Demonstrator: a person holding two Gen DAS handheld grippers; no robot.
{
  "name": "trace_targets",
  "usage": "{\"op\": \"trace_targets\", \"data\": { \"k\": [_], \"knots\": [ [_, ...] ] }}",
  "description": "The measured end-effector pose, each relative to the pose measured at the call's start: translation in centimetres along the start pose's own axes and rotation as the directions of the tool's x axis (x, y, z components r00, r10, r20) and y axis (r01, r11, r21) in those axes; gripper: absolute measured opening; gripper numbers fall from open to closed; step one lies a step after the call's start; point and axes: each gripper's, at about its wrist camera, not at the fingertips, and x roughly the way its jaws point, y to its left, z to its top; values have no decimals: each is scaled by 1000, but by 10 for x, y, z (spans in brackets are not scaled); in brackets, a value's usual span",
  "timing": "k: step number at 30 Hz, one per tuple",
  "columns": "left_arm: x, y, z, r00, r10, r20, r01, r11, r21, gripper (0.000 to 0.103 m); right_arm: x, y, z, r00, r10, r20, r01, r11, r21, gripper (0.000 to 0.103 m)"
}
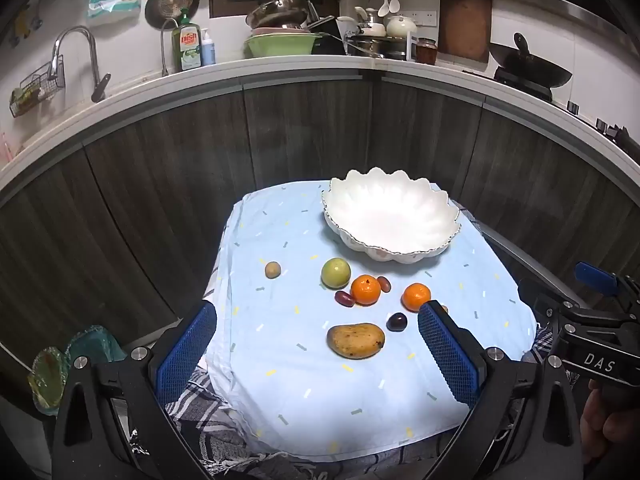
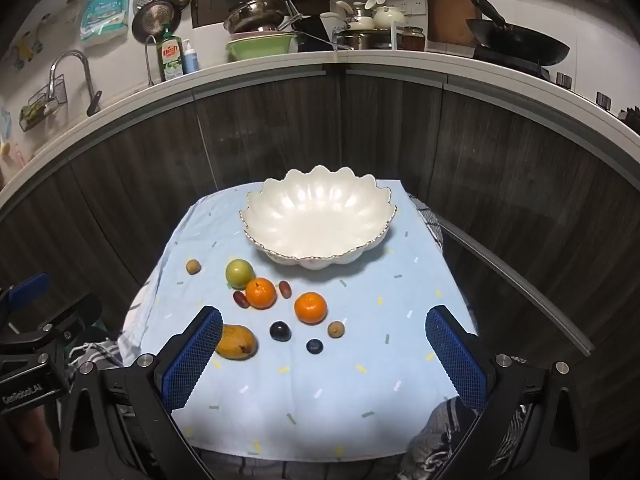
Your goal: Organize fruits
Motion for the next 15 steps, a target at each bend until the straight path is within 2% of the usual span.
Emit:
{"op": "trace_targets", "data": {
  "k": [15],
  "knots": [
    [-3, 1, 0, 1000, 2, 7, -2, 1000, -4, 103, -5, 0, 2, 1000, 3, 12, -3, 1000, -4, 103]
  ]
}}
